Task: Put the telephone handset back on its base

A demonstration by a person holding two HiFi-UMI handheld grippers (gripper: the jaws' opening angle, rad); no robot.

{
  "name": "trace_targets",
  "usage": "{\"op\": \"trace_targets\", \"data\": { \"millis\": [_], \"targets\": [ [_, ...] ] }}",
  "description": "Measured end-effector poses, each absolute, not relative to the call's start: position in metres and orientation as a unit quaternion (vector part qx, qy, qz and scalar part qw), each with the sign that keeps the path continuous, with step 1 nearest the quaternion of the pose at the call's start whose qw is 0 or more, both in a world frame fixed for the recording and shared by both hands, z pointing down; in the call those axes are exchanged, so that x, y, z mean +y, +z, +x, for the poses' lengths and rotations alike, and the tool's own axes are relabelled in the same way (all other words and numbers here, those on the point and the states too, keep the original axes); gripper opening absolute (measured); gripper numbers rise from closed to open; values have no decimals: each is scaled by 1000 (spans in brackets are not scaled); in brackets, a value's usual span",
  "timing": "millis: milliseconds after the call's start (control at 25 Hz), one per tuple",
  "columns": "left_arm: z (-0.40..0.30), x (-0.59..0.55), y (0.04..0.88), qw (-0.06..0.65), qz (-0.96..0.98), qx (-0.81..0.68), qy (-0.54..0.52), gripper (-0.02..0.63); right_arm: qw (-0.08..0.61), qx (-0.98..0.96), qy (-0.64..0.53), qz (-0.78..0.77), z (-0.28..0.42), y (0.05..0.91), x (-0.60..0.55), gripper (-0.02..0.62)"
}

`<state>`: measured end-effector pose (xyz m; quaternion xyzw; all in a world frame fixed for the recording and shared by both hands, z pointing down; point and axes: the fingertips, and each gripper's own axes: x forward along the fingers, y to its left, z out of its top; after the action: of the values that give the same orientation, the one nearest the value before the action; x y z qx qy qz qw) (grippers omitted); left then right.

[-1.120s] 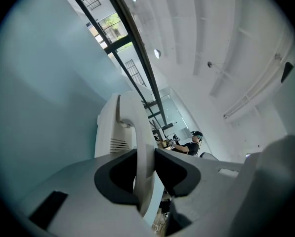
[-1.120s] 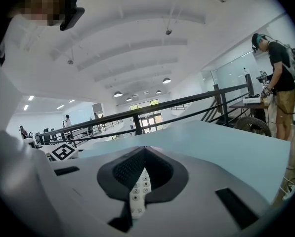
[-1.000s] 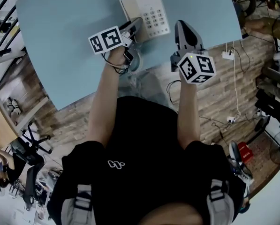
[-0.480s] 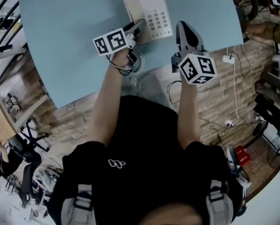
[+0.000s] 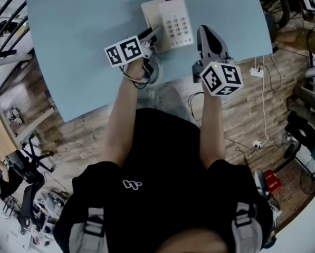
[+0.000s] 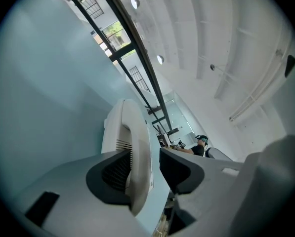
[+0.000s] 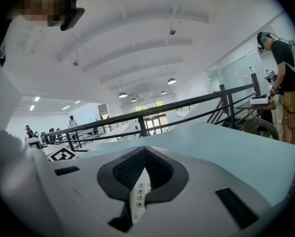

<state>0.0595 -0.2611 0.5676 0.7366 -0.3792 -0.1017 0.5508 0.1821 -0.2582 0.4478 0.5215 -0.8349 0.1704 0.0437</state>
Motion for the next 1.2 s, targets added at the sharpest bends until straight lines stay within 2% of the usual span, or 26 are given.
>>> {"op": "trace_targets", "data": {
  "millis": [160, 280, 320, 400, 640, 800, 1000, 1200],
  "targets": [
    [49, -258, 558, 537, 738, -394, -107, 166, 43, -840, 167, 514, 178, 446, -260, -6],
    [34, -262, 527, 484, 760, -419, -109, 141, 41, -846, 160, 508, 173, 440, -262, -6],
    [29, -266, 512, 456, 772, -430, -105, 112, 39, -848, 156, 505, 172, 437, -263, -6],
    [19, -276, 476, 385, 798, -455, -91, 11, 33, -852, 148, 501, 169, 428, -265, -6],
    [3, -289, 358, 165, 837, -520, -41, 0, 3, -868, 114, 483, 154, 387, -271, -6],
    [-8, -285, 305, 62, 820, -569, -18, 0, -27, -879, 83, 468, 139, 348, -281, -6],
    [-25, -276, 273, 3, 782, -623, -24, 1, -44, -891, 39, 451, 116, 304, -294, -6],
    [-30, -270, 271, -8, 761, -649, -25, 0, -22, -887, 16, 461, 105, 298, -296, -6]
  ]
}}
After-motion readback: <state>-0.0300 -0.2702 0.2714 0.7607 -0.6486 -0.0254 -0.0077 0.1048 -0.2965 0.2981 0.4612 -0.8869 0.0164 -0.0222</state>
